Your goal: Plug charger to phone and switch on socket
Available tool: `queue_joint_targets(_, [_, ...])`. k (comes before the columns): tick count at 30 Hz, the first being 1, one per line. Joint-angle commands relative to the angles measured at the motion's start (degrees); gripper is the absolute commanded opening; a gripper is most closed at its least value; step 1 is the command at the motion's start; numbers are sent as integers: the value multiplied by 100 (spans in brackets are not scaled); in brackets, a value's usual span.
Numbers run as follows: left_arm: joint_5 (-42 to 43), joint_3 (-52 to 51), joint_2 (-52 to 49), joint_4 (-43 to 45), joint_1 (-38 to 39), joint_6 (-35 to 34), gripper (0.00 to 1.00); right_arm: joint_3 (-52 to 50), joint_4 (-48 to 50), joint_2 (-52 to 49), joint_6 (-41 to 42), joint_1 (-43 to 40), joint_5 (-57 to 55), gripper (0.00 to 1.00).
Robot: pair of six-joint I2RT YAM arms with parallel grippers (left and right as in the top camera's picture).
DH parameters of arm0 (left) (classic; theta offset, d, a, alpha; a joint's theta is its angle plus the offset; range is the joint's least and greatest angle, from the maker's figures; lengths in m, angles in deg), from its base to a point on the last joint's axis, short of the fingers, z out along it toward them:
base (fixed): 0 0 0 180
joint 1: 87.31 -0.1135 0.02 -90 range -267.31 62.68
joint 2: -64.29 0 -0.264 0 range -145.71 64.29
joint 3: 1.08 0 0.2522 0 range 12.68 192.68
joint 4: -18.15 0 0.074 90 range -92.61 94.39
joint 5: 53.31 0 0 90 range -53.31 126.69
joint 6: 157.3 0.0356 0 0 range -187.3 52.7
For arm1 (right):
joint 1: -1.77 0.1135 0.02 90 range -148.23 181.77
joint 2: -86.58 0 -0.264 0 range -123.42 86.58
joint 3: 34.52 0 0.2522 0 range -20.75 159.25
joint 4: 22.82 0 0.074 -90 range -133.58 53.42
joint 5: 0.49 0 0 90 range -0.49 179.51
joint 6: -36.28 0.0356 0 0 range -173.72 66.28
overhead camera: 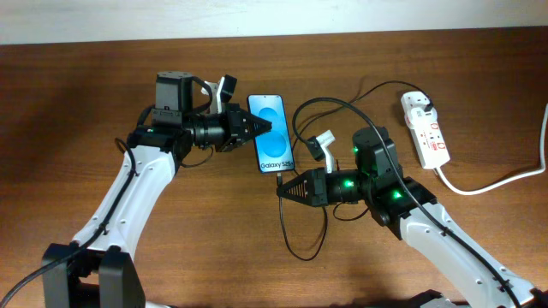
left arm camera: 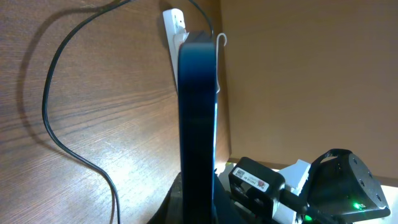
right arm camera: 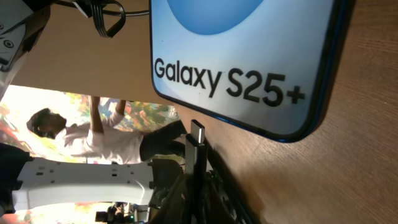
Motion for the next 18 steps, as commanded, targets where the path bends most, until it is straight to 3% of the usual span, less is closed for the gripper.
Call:
queue_joint_targets(1, [216, 46, 109, 48, 13, -15, 0, 9, 28, -44, -55, 33, -55, 4])
queue_joint_targets(8, [214, 46, 109, 50, 13, -7, 0, 11, 457, -586, 223, 31, 614, 4])
queue_joint_targets(10, [166, 46, 109, 57, -35, 409, 0, 9, 522, -581, 219, 22, 1025, 4])
queue_joint_targets(12, [269, 46, 109, 282, -293, 509, 0, 9, 520, -581, 9, 22, 1292, 4])
queue_joint_targets(14, [940, 46, 109, 710, -658, 776, 0, 9, 472, -581, -258, 22, 1320, 4])
queue_joint_targets(18, [1193, -111, 94, 787, -728, 1108, 0, 9, 352, -581, -667, 22, 1152, 4])
